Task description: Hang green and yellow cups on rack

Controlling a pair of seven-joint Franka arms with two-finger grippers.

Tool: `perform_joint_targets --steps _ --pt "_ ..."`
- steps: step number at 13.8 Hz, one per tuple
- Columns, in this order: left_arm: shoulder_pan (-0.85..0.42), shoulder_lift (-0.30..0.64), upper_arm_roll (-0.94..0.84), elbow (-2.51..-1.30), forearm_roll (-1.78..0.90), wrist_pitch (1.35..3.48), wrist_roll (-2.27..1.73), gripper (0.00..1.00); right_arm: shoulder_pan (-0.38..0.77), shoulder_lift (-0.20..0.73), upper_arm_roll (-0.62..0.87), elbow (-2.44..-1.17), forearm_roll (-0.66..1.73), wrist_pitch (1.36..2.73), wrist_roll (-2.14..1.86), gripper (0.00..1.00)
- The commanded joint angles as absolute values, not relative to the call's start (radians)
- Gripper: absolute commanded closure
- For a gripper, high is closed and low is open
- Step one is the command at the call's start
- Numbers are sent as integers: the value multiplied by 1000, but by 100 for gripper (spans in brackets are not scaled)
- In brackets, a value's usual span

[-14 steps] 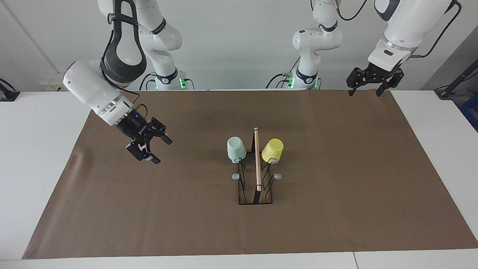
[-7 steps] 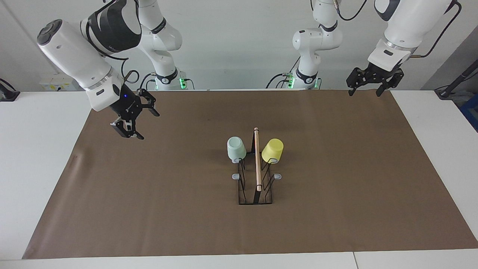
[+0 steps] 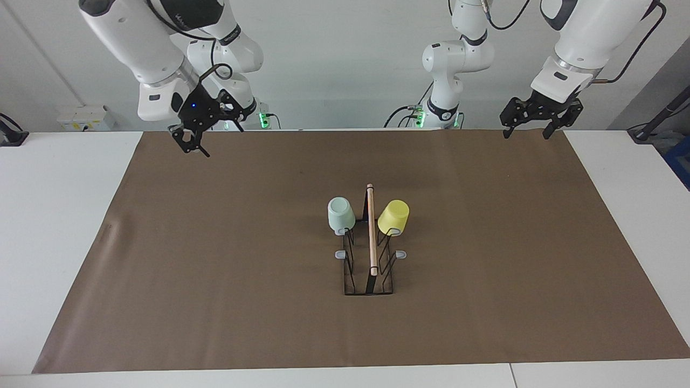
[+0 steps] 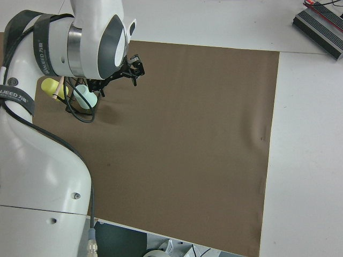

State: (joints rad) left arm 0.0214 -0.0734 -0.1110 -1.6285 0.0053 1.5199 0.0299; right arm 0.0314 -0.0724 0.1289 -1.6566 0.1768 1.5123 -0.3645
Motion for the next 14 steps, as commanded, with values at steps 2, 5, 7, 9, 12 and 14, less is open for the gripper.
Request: perform_joint_targets --steps 2,5,7,9,12,14 --pt "34 -77 -118 -1626 -8 1503 40 0 182 -126 26 -1674 110 1479 -143 0" --pt "34 -77 -118 -1626 -8 1505 40 0 198 -129 -53 -1689 110 1486 -143 0" --pt "34 -77 -118 -1626 -8 1505 40 0 180 -130 -72 -1683 110 1488 -150 0" --pt "34 -77 -118 -1626 -8 1505 40 0 190 -130 -80 -1701 83 1529 -143 0" --pt "34 -77 -118 -1626 -8 1503 40 0 175 -121 -75 -1715 40 1583 -124 0" --pt "34 -77 -118 -1626 -8 1503 40 0 132 -101 -64 -1707 34 1589 -91 0"
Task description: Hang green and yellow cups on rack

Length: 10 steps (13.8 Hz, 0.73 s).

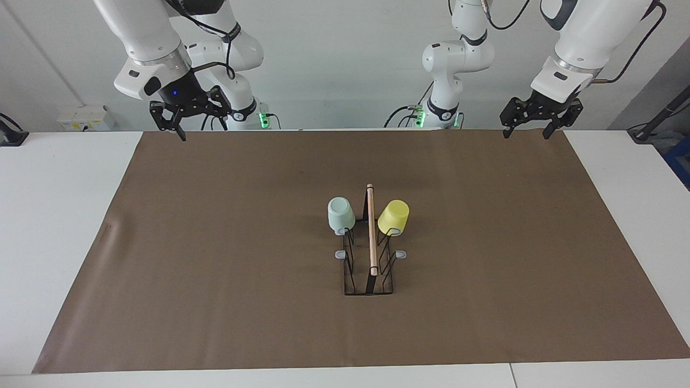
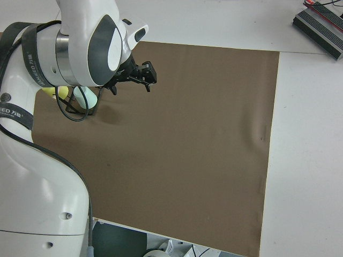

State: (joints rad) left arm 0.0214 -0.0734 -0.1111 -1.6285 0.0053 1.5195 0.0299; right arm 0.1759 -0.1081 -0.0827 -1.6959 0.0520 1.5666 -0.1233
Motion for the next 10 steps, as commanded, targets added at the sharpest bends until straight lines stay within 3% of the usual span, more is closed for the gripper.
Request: perform_joint_targets --steps 1,10 --pt "34 -77 -118 -1626 -8 1505 40 0 124 -101 -64 -1709 31 1589 -84 0" --pt "34 -77 -118 -1626 -8 1503 40 0 29 -91 28 -1709 -14 1623 -72 0"
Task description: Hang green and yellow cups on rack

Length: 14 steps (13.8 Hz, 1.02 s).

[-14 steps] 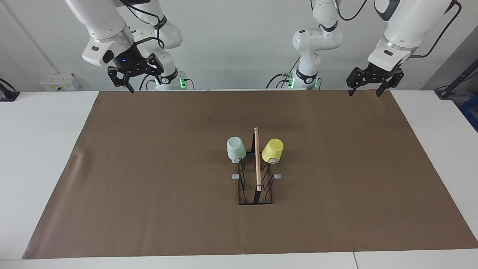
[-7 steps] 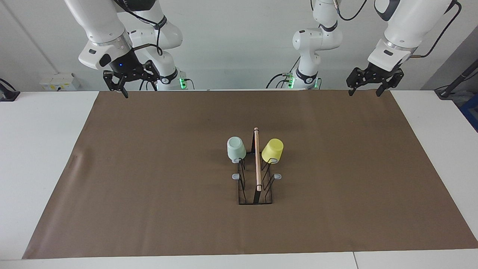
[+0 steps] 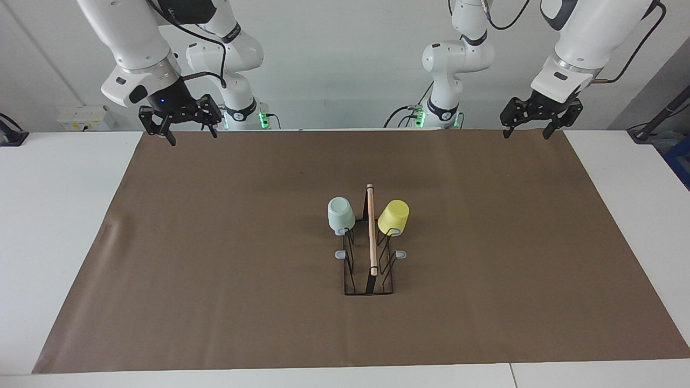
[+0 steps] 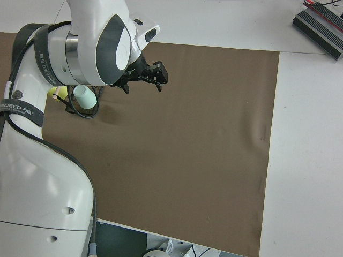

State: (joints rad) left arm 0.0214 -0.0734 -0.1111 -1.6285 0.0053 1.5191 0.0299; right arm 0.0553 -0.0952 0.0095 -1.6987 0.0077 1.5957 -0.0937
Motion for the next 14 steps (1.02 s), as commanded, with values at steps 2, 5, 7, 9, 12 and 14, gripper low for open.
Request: perform_joint_targets --steps 2,5,7,9,12,14 --pt "34 -77 -118 -1626 -8 1503 40 0 22 -60 29 -1680 -15 1625 -74 0" --pt "34 -77 -118 -1626 -8 1503 40 0 15 -37 29 -1646 -17 1615 -74 0" --pt "34 -77 -118 -1626 -8 1505 40 0 15 -37 29 -1647 -15 1603 -74 0" --pt "34 -77 -118 -1626 -8 1503 40 0 15 -38 29 -1647 -15 1606 -74 0" --pt "34 -77 -118 -1626 -8 1505 40 0 -8 -37 31 -1646 -15 1614 -72 0" --pt "34 -77 -118 -1626 -8 1505 40 0 -8 -37 29 -1646 -15 1615 -72 0"
